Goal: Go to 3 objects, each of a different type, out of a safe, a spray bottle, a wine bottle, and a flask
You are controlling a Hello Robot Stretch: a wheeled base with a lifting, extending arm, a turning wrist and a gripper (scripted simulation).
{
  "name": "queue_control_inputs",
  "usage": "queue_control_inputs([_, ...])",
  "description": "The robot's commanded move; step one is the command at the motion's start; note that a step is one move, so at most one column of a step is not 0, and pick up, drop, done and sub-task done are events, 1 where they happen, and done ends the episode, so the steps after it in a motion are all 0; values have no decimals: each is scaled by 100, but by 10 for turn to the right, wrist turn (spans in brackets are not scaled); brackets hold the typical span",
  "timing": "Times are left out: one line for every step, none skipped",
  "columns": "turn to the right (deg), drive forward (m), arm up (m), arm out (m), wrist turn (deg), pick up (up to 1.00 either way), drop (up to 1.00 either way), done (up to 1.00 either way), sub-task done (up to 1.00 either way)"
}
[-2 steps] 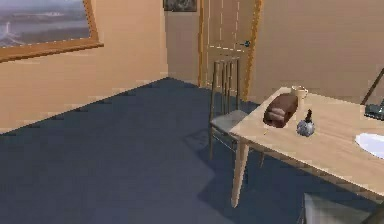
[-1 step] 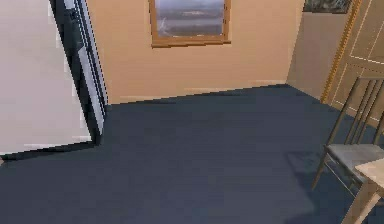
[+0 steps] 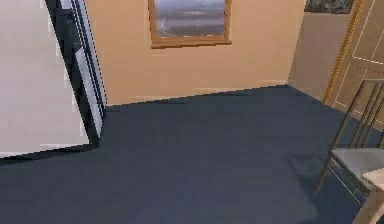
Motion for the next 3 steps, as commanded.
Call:
queue_control_inputs([450, 0, 0, 0, 0, 0, 0, 0, 0])
queue_control_inputs([210, 0, 0, 0, 0, 0, 0, 0, 0])
queue_control_inputs([0, 0, 0, 0, 0, 0, 0, 0, 100])
